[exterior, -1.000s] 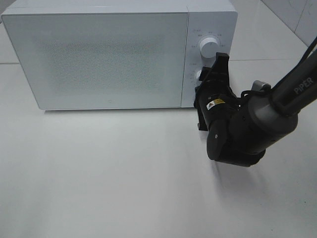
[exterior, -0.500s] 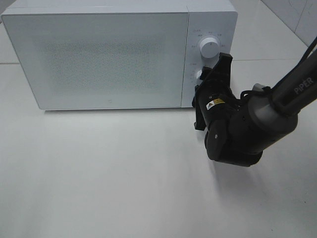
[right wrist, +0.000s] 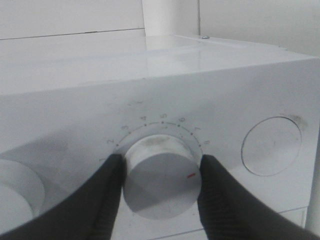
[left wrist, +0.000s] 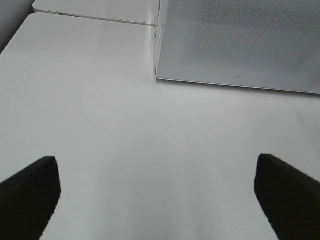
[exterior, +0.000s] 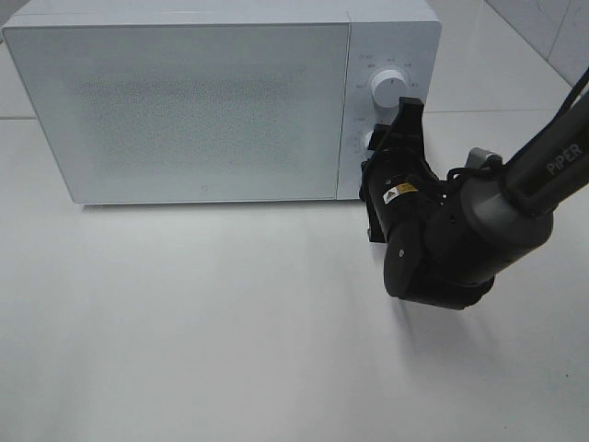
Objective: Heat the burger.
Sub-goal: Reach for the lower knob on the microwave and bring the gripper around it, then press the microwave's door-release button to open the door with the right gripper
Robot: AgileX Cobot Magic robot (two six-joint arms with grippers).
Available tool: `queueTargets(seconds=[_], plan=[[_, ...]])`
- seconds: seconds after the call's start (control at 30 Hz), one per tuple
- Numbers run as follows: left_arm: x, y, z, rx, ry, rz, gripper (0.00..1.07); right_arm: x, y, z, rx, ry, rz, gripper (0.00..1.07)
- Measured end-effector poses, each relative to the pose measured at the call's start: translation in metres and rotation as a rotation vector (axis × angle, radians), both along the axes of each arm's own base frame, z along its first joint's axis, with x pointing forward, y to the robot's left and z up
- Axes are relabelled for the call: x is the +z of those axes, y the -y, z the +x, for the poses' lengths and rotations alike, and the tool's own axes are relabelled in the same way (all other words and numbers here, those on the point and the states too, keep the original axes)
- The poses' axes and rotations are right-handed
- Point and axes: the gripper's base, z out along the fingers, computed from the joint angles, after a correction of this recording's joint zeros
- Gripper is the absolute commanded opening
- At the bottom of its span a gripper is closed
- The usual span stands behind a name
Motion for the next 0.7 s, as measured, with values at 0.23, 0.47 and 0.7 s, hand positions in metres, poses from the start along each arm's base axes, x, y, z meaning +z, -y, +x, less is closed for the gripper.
queueTargets(seconds=[0.23,0.47,0.7], plan=[[0.0,0.0,0.0,0.0,0.0,0.0,0.98,0.0,0.0,0.0,0.002,0.0,-0.02,0.42],[0.0,0.0,0.0,0.0,0.0,0.0,0.98,0.002,-0.01,0.0,0.084,0.014,-0.052,0.48],[0.0,0.0,0.0,0.0,0.0,0.0,0.98,0.004,-0.016,0.0,0.121,0.027,-0.069,0.57]])
